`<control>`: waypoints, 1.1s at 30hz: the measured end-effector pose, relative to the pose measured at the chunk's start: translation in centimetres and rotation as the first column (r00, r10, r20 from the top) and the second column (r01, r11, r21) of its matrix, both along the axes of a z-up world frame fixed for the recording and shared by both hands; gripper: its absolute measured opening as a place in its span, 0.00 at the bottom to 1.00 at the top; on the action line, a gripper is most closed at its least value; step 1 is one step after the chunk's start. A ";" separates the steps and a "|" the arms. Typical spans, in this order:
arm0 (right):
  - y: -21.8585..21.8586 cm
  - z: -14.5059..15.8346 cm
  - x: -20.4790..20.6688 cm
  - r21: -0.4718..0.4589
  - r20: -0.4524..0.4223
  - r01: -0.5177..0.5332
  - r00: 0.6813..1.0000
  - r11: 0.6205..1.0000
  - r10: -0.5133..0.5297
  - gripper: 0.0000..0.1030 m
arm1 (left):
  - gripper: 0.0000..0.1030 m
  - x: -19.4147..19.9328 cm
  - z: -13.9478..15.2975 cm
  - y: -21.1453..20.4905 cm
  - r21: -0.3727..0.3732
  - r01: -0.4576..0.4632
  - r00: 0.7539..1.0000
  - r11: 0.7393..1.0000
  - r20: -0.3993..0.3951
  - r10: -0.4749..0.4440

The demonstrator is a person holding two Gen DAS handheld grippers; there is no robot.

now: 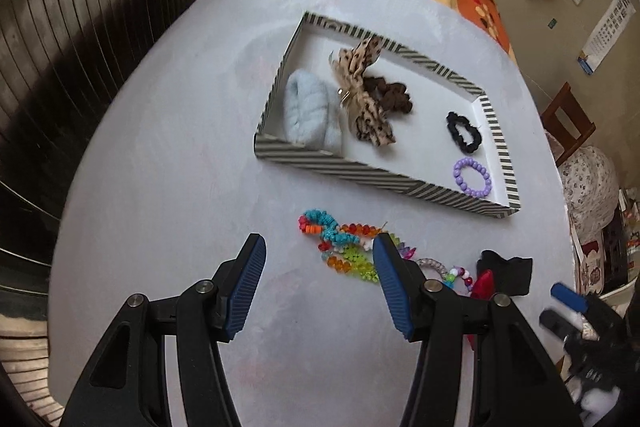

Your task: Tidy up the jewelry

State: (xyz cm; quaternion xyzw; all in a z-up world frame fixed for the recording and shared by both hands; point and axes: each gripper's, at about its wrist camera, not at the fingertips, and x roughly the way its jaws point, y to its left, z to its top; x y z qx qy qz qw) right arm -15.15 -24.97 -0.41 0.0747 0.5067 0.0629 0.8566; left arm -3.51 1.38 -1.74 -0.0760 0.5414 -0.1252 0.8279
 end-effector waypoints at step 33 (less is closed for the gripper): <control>1.5 -3.8 0.4 0.024 -0.091 -0.103 0.990 0.994 0.105 0.66 | 0.45 5.8 -5.0 -0.3 -0.090 -0.077 0.970 0.993 -0.236 0.054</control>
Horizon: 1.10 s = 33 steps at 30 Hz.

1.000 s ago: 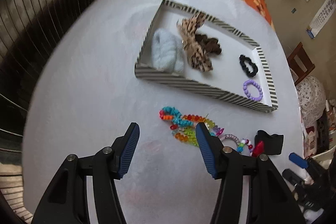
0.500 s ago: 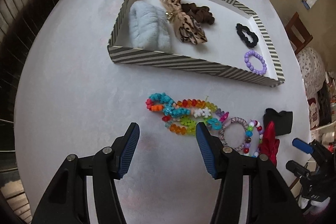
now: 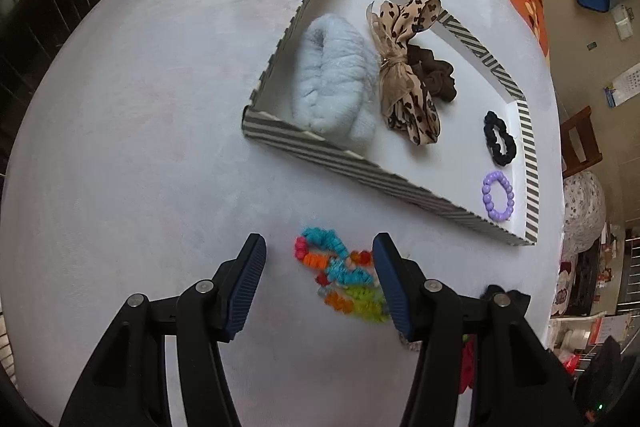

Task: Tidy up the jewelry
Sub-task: 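Grasp the multicolour bead bracelet with the left tool while the right tool grasps the red bow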

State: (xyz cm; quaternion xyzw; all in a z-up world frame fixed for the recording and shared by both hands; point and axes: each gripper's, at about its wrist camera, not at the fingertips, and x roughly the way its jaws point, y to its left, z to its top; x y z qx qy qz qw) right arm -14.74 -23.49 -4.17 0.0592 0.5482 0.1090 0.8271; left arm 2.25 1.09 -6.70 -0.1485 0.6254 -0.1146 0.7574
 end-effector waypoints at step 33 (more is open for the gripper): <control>-1.4 5.1 -0.6 0.123 0.177 -0.040 0.984 0.992 0.018 0.02 | 0.03 -1.9 12.2 -2.7 -0.176 0.129 0.962 0.976 0.261 -0.080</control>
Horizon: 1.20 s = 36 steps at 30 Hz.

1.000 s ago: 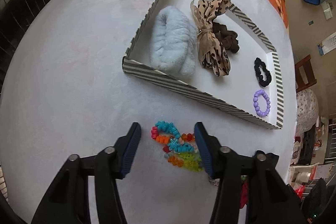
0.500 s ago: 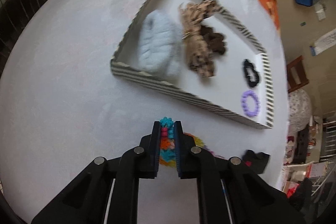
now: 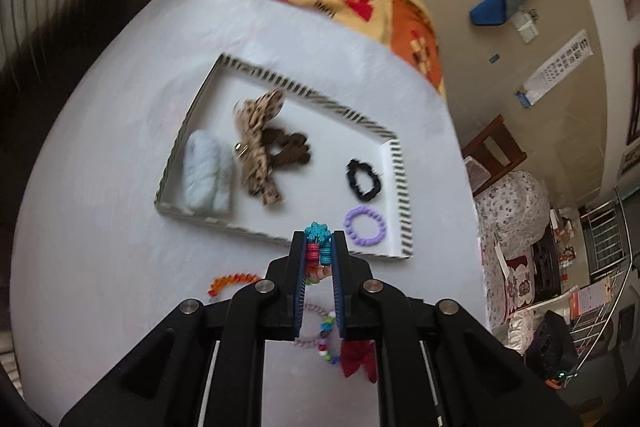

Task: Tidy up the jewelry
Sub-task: 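Grasp the multicolour bead bracelet with the left tool while the right tool grasps the red bow, then carry the bracelet and red bow into the striped tray and open both tools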

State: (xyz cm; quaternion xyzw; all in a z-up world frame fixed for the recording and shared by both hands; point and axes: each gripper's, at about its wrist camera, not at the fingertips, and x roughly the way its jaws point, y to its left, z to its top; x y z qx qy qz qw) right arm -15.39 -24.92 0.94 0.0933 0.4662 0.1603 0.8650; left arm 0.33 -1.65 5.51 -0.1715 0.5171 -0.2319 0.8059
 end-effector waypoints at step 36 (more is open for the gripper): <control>-1.3 1.9 8.9 -0.103 0.052 0.031 0.998 0.994 -0.025 0.08 | 0.03 4.9 0.1 -7.2 0.126 0.076 0.996 0.989 0.045 -0.083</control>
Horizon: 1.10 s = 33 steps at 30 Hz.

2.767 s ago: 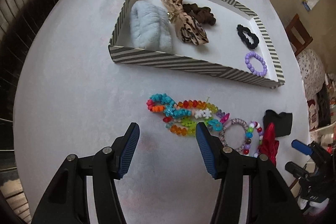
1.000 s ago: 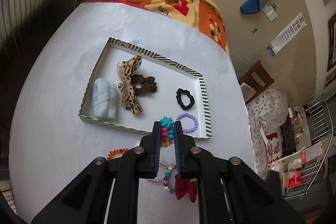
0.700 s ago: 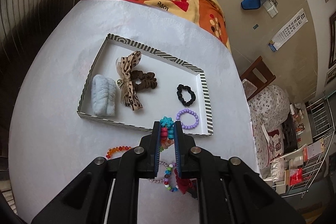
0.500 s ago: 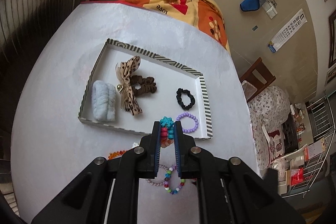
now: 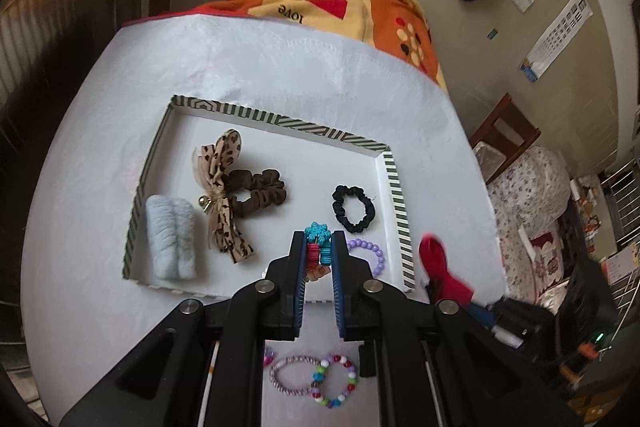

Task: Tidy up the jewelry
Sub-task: 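Carry the bracelet and red bow into the striped tray and open both tools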

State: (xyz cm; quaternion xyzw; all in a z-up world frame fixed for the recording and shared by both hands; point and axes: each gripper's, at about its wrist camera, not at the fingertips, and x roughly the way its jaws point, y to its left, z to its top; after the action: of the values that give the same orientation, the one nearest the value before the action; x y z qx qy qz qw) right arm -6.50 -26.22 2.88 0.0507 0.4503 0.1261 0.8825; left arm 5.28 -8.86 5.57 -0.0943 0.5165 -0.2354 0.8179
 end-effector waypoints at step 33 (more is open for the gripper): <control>-0.2 -10.0 21.6 0.047 -0.205 -0.012 0.979 0.999 0.021 0.45 | 0.43 3.6 -9.5 -1.7 0.201 -0.037 0.997 0.979 -0.054 0.049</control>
State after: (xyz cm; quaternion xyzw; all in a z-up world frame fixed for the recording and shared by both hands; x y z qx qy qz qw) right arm 15.10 -26.38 -7.10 0.0799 0.5364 0.1379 0.8288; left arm 8.88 -10.59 -3.97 -0.0297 0.5591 -0.1619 0.8126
